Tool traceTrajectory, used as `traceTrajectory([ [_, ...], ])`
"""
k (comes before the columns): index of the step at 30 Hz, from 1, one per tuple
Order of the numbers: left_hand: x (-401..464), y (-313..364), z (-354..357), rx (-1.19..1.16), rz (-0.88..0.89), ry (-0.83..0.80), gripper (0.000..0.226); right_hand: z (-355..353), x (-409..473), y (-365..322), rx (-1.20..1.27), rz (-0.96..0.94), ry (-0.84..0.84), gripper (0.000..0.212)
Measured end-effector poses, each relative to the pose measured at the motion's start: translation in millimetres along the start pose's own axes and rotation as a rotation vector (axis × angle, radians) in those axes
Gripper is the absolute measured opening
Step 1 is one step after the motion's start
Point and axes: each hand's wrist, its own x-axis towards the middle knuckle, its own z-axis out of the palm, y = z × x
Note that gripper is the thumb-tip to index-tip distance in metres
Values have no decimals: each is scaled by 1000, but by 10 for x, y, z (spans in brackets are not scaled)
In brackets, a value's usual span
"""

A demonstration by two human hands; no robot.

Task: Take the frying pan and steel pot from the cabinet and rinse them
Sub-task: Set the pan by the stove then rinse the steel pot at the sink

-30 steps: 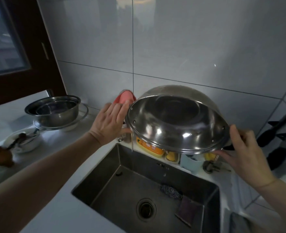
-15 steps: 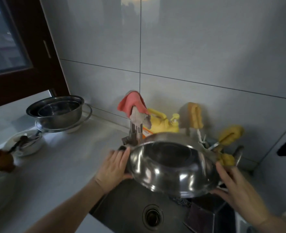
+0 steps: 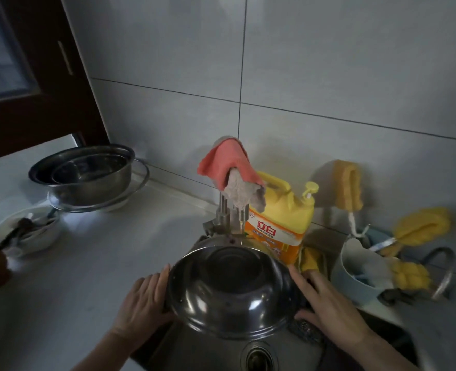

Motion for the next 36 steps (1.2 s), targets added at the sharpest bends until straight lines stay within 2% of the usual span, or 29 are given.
traceTrajectory([
  [6, 142, -195, 72, 13, 0, 52, 100, 61, 319, 14, 27, -70, 26, 139],
  [12, 307, -188, 165, -11, 35, 90, 99, 20, 370, 68, 4, -36, 41, 144],
  [26, 683, 315, 274, -35, 158, 18, 98, -120, -187, 453, 2, 151, 45, 154],
  [36, 541, 270, 225, -35, 132, -32, 95, -104, -157, 390, 8, 121, 53, 154],
])
